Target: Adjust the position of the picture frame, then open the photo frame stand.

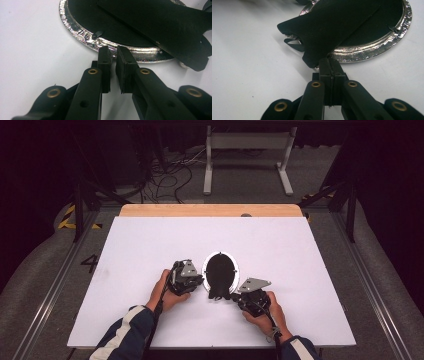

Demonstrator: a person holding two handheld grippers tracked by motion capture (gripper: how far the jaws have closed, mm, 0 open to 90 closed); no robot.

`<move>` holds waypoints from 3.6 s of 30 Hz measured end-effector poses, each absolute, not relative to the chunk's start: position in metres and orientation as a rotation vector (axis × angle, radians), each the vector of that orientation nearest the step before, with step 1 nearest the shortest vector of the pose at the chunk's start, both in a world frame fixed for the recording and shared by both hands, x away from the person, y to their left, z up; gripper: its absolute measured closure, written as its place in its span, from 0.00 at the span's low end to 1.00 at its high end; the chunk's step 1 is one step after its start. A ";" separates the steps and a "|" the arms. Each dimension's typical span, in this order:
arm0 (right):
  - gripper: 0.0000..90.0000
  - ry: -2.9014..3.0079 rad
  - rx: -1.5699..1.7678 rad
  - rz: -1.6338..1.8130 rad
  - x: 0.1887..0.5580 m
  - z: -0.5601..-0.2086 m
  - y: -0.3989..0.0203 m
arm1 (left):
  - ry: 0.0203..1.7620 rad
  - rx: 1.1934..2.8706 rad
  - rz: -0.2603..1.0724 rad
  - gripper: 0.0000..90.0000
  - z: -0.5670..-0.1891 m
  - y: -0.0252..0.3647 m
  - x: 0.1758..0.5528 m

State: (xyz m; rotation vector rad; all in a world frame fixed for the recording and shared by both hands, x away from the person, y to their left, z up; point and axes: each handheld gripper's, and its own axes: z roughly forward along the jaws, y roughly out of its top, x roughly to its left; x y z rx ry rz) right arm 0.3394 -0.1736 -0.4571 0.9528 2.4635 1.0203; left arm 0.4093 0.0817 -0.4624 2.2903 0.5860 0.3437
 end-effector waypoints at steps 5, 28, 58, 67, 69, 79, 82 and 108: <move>1.00 2.457 0.967 1.023 0.339 -0.457 -0.173 | 0.588 2.291 0.347 0.90 -0.462 0.082 0.410; 0.87 2.482 0.918 1.044 0.339 -0.457 -0.180 | 0.527 2.205 0.481 0.60 -0.434 0.153 0.357; 0.63 2.512 0.893 1.071 0.319 -0.444 -0.192 | 0.770 2.106 0.506 0.13 -0.454 0.244 0.291; 0.67 2.543 0.859 1.057 0.323 -0.445 -0.184 | 0.791 2.141 0.501 0.13 -0.459 0.255 0.278; 0.69 2.558 0.848 1.040 0.325 -0.447 -0.180 | 0.793 2.136 0.502 0.13 -0.459 0.259 0.276; 0.73 2.614 0.849 0.972 0.338 -0.450 -0.169 | 0.797 2.165 0.504 0.13 -0.463 0.258 0.278; 0.73 2.630 0.851 0.962 0.341 -0.449 -0.168 | 0.788 2.153 0.494 0.14 -0.462 0.258 0.277; 0.69 2.621 1.059 1.180 0.359 -0.453 -0.170 | 0.787 2.191 0.484 0.15 -0.465 0.249 0.281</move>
